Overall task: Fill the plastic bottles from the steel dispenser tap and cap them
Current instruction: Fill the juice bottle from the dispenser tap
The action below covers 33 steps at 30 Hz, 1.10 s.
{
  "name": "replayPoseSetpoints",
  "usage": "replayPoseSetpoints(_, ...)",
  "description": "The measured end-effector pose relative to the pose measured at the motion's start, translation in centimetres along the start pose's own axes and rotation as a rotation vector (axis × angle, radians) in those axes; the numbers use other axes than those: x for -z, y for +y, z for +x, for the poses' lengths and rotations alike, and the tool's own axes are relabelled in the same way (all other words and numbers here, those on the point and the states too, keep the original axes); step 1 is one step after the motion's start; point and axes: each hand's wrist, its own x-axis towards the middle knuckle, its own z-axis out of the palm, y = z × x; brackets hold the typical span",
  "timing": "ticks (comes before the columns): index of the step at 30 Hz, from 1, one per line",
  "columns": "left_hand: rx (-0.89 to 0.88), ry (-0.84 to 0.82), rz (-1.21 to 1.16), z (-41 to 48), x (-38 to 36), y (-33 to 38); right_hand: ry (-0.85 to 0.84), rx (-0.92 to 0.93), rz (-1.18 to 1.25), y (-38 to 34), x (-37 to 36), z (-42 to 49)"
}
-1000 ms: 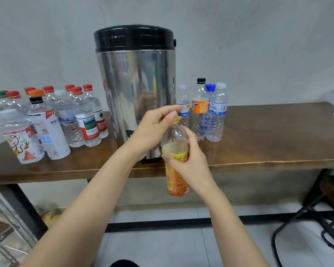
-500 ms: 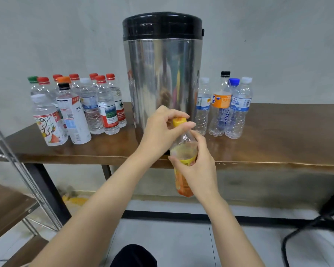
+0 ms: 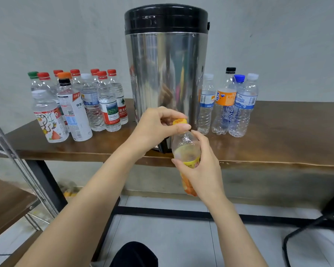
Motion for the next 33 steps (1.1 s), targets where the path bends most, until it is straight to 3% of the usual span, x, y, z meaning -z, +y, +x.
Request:
replayPoseSetpoints(8,0.004,0.286,-0.164,0.7,1.2,0.3,0.103,-0.003,-0.041,-0.2,-0.3,0.4)
replayPoseSetpoints(12,0.109,0.437,-0.011,1.9,4.5,-3.9,0.125,-0.065,-0.009,1.0,-0.5,0.4)
replayPoseSetpoints(17,0.43,0.37,0.232,1.7,6.5,-13.6,0.104,-0.137,0.05,2.7,-1.7,-0.3)
replayPoseSetpoints(21,0.544,0.314,0.319,1.4,6.4,-17.1,0.087,-0.169,0.082,3.3,-2.8,-0.4)
replayPoseSetpoints(29,0.531,0.285,0.428,1.7,6.0,-18.9,0.071,-0.206,0.071,4.2,-4.2,-0.2)
replayPoseSetpoints(33,0.322,0.392,0.405,1.6,6.2,-15.5,0.065,-0.227,0.043,4.3,-4.6,-0.2)
